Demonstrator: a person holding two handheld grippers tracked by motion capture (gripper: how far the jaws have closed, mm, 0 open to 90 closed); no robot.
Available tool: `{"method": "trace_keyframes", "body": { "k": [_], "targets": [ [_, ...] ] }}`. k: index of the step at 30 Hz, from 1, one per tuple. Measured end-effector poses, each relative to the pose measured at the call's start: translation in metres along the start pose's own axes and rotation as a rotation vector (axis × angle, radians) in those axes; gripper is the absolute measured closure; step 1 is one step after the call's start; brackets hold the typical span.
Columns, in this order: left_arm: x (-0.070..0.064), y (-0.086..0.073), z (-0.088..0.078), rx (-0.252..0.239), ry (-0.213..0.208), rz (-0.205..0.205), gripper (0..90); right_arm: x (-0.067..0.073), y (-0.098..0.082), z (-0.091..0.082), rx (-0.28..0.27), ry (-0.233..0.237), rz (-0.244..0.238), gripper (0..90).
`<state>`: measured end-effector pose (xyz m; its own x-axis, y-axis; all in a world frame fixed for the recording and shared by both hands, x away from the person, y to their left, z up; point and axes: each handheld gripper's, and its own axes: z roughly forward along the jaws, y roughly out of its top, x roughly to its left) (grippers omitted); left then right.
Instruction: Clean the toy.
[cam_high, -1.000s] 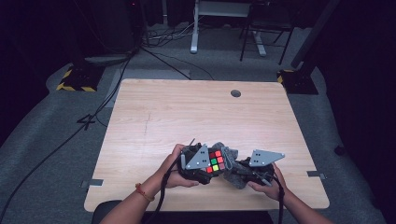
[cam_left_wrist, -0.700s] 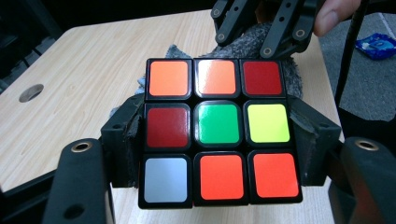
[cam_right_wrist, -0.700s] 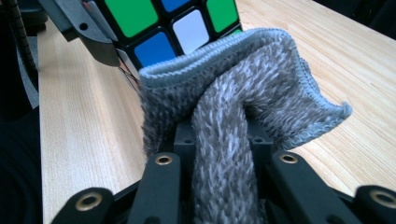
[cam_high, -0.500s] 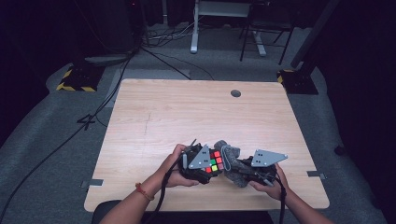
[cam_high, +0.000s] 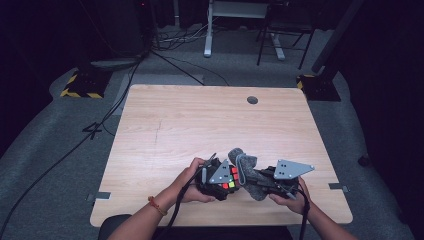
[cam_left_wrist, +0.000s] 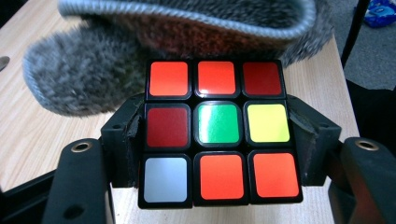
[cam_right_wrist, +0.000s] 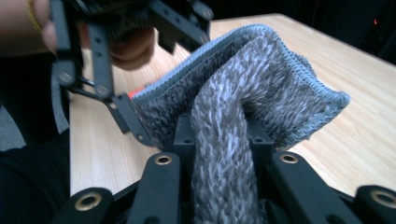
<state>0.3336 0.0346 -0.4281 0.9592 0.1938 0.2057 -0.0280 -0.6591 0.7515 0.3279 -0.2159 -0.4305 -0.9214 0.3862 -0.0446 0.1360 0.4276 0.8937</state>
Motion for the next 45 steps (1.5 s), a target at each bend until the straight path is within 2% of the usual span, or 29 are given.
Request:
{"method": "trace_keyframes", "body": {
  "k": [4, 5, 7, 11, 15, 18, 23, 25, 28, 31, 36, 40, 43, 45],
  "targets": [
    [0.001, 0.003, -0.009, -0.045, 0.009, -0.004, 33.2, -0.005, -0.012, 0.010, 0.081, 0.001, 0.020, 73.2],
    [0.002, 0.003, -0.012, -0.059, 0.009, -0.011, 33.1, -0.006, -0.015, 0.012, 0.086, 0.008, 0.029, 73.2],
    [0.003, 0.003, -0.016, -0.096, 0.014, -0.024, 33.1, -0.007, -0.016, 0.014, 0.090, 0.027, 0.047, 73.2],
    [0.005, 0.003, -0.019, -0.128, 0.008, -0.028, 33.1, -0.006, -0.018, 0.017, 0.095, 0.053, 0.061, 73.2],
    [0.007, 0.001, -0.021, -0.151, -0.006, -0.042, 32.6, -0.004, -0.016, 0.014, 0.054, 0.076, 0.066, 73.3],
    [0.009, -0.002, -0.019, -0.136, -0.011, -0.048, 31.8, -0.006, -0.017, 0.010, 0.012, 0.100, 0.096, 73.3],
    [0.010, -0.002, -0.017, -0.127, -0.016, -0.053, 31.4, -0.007, -0.016, 0.005, -0.032, 0.110, 0.096, 73.4],
    [0.010, -0.003, -0.016, -0.120, -0.034, -0.055, 31.5, -0.007, -0.014, 0.003, -0.050, 0.113, 0.084, 73.4],
    [0.007, -0.003, -0.009, -0.056, -0.034, -0.021, 32.3, -0.004, -0.010, 0.000, -0.065, 0.119, 0.060, 73.4],
    [0.005, -0.002, -0.005, -0.031, -0.015, -0.008, 32.3, 0.002, -0.008, 0.002, -0.047, 0.101, 0.026, 73.4],
    [0.004, 0.000, -0.007, -0.035, 0.008, -0.012, 32.7, 0.003, -0.005, 0.002, -0.035, 0.062, 0.008, 73.3],
    [0.005, 0.001, -0.010, -0.058, 0.004, -0.016, 32.9, 0.005, -0.008, 0.010, 0.057, 0.014, -0.031, 73.1],
    [0.004, 0.003, -0.015, -0.085, 0.002, -0.018, 32.9, 0.005, -0.015, 0.019, 0.116, 0.021, -0.031, 73.1],
    [0.005, 0.004, -0.017, -0.087, -0.001, -0.018, 32.9, 0.005, -0.017, 0.021, 0.125, 0.030, -0.028, 73.0]
  ]
}}
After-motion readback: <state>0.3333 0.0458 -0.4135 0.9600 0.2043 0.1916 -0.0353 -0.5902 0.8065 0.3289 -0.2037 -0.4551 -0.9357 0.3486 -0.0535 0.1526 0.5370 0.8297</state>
